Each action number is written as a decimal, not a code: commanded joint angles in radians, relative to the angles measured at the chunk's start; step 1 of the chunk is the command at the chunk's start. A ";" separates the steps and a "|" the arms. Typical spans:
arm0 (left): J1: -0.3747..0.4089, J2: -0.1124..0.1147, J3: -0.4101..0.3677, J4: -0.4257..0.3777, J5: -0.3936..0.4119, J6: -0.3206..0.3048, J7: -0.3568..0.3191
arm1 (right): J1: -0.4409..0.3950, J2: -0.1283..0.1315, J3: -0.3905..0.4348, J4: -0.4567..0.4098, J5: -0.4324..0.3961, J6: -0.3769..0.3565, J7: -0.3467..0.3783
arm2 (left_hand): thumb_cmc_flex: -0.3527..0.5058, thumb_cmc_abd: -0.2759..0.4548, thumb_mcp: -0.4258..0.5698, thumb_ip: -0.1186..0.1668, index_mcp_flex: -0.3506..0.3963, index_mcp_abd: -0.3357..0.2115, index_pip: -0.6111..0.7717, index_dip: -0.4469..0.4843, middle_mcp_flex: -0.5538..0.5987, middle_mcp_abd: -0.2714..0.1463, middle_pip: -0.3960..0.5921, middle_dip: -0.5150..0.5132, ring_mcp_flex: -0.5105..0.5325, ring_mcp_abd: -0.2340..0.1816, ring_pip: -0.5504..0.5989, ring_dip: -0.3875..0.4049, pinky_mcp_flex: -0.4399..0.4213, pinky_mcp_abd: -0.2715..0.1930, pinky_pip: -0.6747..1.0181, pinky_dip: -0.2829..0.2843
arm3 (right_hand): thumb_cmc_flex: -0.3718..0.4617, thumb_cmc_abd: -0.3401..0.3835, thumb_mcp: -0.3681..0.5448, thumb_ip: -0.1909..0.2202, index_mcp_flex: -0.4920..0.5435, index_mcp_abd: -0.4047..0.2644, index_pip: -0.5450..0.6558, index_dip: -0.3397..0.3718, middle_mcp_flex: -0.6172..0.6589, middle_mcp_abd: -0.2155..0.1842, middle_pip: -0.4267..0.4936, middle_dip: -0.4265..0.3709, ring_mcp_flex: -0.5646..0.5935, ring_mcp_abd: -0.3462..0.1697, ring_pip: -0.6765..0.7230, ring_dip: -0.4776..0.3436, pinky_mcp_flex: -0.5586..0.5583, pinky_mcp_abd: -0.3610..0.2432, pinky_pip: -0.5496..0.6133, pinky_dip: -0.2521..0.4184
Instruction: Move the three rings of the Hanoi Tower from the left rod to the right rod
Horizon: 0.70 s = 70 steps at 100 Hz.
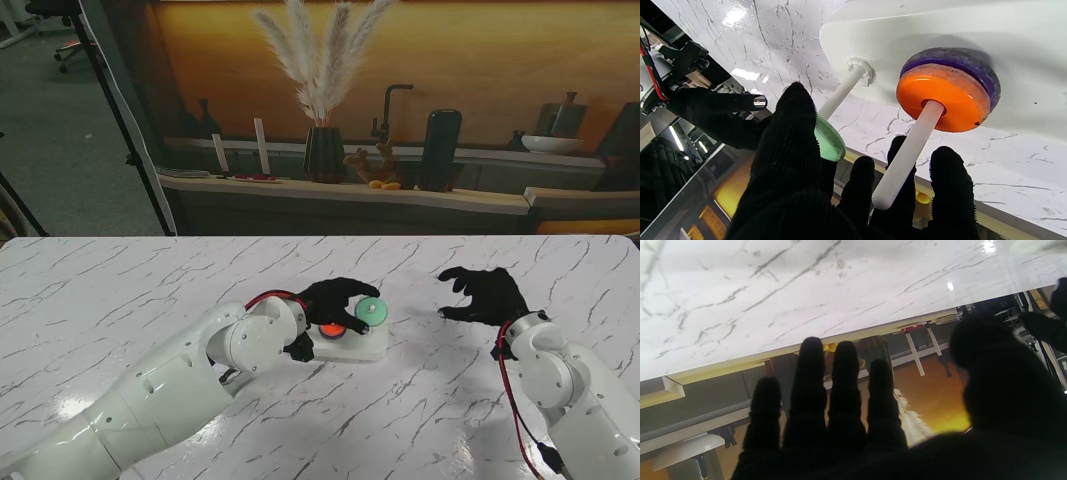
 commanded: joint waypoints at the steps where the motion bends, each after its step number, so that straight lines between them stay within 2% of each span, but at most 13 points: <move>1: -0.002 -0.005 0.003 0.008 -0.004 -0.028 -0.009 | -0.006 -0.004 -0.004 0.002 0.000 -0.001 -0.001 | 0.026 -0.027 0.082 0.051 -0.005 -0.025 -0.010 -0.016 -0.053 -0.015 -0.019 -0.015 -0.041 -0.026 -0.049 -0.034 -0.035 -0.011 -0.063 -0.053 | 0.005 -0.010 -0.012 0.016 -0.001 -0.019 0.011 0.006 0.014 -0.021 0.016 0.005 0.018 -0.010 0.023 0.010 -0.008 0.326 0.017 0.000; 10: -0.005 -0.002 0.005 0.012 0.006 -0.047 -0.011 | -0.006 -0.004 -0.005 0.002 0.001 0.000 0.000 | -0.013 -0.060 0.128 0.044 -0.045 -0.012 -0.051 -0.037 -0.105 -0.015 -0.055 -0.035 -0.084 -0.032 -0.139 -0.105 -0.086 -0.015 -0.183 -0.132 | 0.007 -0.010 -0.012 0.016 -0.001 -0.020 0.011 0.006 0.015 -0.021 0.016 0.005 0.019 -0.010 0.023 0.010 -0.007 0.325 0.017 0.000; 13: -0.005 -0.002 0.005 0.014 0.009 -0.054 -0.008 | -0.006 -0.004 -0.005 0.002 0.001 0.000 0.000 | -0.027 -0.073 0.145 0.041 -0.064 -0.008 -0.071 -0.047 -0.127 -0.013 -0.072 -0.042 -0.111 -0.035 -0.186 -0.141 -0.113 -0.022 -0.259 -0.173 | 0.006 -0.010 -0.012 0.016 -0.001 -0.020 0.011 0.006 0.015 -0.020 0.017 0.005 0.020 -0.009 0.024 0.010 -0.008 0.325 0.017 0.000; 27: -0.007 -0.001 0.006 0.022 0.012 -0.078 -0.008 | -0.006 -0.004 -0.006 0.003 0.000 0.000 0.000 | -0.068 -0.095 0.181 0.031 -0.103 0.004 -0.105 -0.071 -0.192 -0.009 -0.115 -0.057 -0.180 -0.039 -0.287 -0.216 -0.175 -0.034 -0.468 -0.258 | 0.007 -0.009 -0.013 0.015 0.000 -0.023 0.012 0.006 0.016 -0.021 0.018 0.006 0.020 -0.009 0.024 0.011 -0.007 0.325 0.018 0.000; 46: -0.012 0.000 0.009 0.031 0.016 -0.104 -0.008 | -0.005 -0.004 -0.005 0.003 0.001 0.001 -0.001 | -0.100 -0.113 0.200 0.026 -0.126 0.006 -0.121 -0.086 -0.240 -0.006 -0.141 -0.065 -0.233 -0.047 -0.343 -0.253 -0.198 -0.040 -0.597 -0.286 | 0.010 -0.009 -0.014 0.015 0.001 -0.025 0.014 0.006 0.017 -0.021 0.019 0.007 0.021 -0.011 0.026 0.011 -0.008 0.325 0.018 -0.001; 70: -0.014 0.012 0.001 0.020 0.026 -0.116 -0.031 | -0.005 -0.004 -0.004 0.004 0.001 0.000 0.001 | -0.147 -0.120 0.203 0.018 -0.144 0.002 -0.132 -0.098 -0.290 -0.008 -0.150 -0.072 -0.269 -0.046 -0.369 -0.275 -0.207 -0.038 -0.682 -0.286 | 0.011 -0.007 -0.015 0.016 0.001 -0.028 0.015 0.005 0.019 -0.020 0.021 0.008 0.022 -0.011 0.026 0.011 -0.007 0.324 0.018 -0.001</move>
